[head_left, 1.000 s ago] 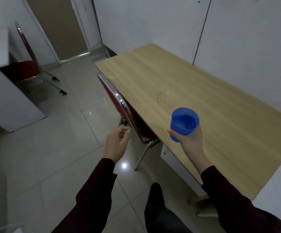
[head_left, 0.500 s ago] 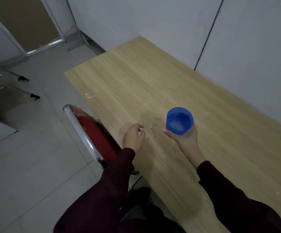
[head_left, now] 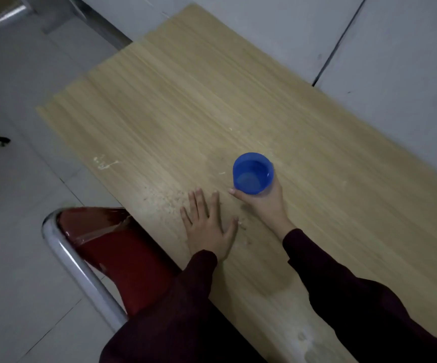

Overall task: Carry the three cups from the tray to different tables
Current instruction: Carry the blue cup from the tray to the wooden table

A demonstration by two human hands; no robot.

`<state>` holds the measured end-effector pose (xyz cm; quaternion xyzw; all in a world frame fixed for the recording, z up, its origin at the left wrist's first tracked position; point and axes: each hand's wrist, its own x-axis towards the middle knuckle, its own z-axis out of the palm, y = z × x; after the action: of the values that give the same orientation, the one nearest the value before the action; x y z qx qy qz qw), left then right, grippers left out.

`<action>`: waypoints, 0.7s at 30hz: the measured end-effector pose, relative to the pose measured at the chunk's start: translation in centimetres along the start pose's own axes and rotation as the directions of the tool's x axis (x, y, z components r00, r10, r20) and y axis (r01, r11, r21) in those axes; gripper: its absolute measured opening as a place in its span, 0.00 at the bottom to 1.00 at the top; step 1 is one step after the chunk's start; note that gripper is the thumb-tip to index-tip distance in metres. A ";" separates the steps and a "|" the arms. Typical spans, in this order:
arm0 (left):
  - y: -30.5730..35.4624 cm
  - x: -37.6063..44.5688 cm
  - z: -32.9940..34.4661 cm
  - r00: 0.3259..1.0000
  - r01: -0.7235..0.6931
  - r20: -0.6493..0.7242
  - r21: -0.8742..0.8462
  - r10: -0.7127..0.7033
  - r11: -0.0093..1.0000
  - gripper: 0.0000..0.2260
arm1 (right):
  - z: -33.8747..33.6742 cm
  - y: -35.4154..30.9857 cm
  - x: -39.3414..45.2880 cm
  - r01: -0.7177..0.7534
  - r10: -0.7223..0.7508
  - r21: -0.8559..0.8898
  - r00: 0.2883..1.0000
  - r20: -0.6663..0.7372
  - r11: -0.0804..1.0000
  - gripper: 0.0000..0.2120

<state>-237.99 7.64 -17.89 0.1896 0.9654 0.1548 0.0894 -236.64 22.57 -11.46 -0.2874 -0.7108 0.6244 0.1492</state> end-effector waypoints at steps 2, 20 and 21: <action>-0.1 0.0 0.2 1.000 0.000 -0.004 0.012 0.000 1.000 0.33 | 0.6 0.2 0.6 -0.009 0.009 -0.005 1.000 0.011 1.000 0.36; -0.1 -0.1 -0.3 0.999 -0.025 0.037 -0.003 0.025 1.000 0.33 | -0.3 1.5 -2.5 -0.050 0.054 -0.091 0.998 0.041 0.995 0.37; 0.0 -0.1 -0.5 0.999 -0.028 0.045 -0.005 0.029 1.000 0.33 | -0.9 1.8 -3.7 -0.062 0.064 -0.100 0.998 0.020 0.993 0.36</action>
<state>-238.00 7.42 -17.45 0.2066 0.9601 0.1537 0.1095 -232.79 21.13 -12.54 -0.3095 -0.7333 0.5959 0.1067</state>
